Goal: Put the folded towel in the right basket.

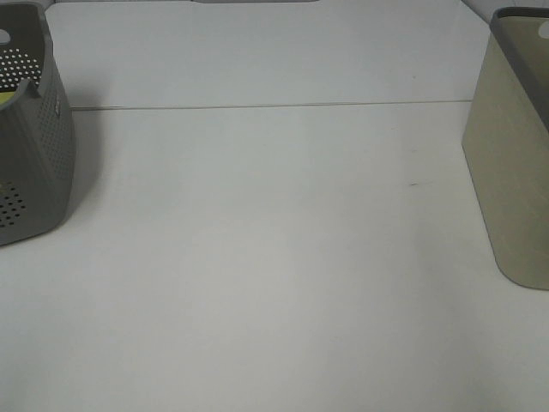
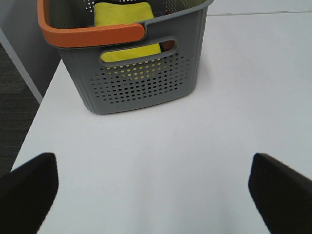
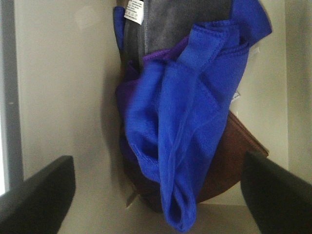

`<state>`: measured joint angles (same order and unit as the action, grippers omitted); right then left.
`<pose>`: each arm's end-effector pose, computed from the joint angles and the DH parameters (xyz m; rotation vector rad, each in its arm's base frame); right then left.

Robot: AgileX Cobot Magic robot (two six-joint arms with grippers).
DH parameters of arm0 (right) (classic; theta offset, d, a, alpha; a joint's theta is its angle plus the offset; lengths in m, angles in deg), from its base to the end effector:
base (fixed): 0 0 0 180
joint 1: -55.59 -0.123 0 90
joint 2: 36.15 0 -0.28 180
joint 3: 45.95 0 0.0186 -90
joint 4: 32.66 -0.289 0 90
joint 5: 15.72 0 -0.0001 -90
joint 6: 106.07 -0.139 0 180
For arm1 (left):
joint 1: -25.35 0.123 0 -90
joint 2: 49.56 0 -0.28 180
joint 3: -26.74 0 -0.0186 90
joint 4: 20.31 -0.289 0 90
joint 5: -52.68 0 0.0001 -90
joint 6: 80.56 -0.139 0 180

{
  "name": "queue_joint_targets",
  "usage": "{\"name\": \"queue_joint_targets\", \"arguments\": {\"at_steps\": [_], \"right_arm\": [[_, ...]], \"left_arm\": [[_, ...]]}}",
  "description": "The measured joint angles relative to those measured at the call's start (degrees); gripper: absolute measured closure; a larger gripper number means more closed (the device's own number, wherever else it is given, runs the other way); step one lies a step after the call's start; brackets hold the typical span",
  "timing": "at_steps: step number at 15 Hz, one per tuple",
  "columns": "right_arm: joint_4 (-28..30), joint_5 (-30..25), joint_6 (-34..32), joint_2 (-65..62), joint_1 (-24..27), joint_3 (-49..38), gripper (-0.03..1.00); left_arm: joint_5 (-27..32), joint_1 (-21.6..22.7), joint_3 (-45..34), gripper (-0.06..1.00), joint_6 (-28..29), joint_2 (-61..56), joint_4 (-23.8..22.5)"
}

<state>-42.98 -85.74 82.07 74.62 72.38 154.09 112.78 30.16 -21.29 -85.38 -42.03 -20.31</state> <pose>0.4225 -0.1030 0.2706 0.2546 2.7608 0.1424 0.0752 0.0063 0.2782 0.0002 2.0203 0.1067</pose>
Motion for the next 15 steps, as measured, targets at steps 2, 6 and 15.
{"name": "queue_joint_targets", "arguments": {"at_steps": [2,6,15], "right_arm": [[0.2,0.0,-0.2,-0.2,-1.8,0.0,0.01],[5.7,0.2,-4.4,-0.7,-13.0,2.1,0.00],[8.6,0.5,-9.3,-26.5,-19.1,-12.2,0.01]], "left_arm": [[0.0,0.0,0.0,-0.05,0.0,0.0,0.0],[0.0,0.0,0.0,-0.05,0.0,0.0,0.0],[0.0,0.0,0.0,-0.05,0.0,0.0,0.0]]}}
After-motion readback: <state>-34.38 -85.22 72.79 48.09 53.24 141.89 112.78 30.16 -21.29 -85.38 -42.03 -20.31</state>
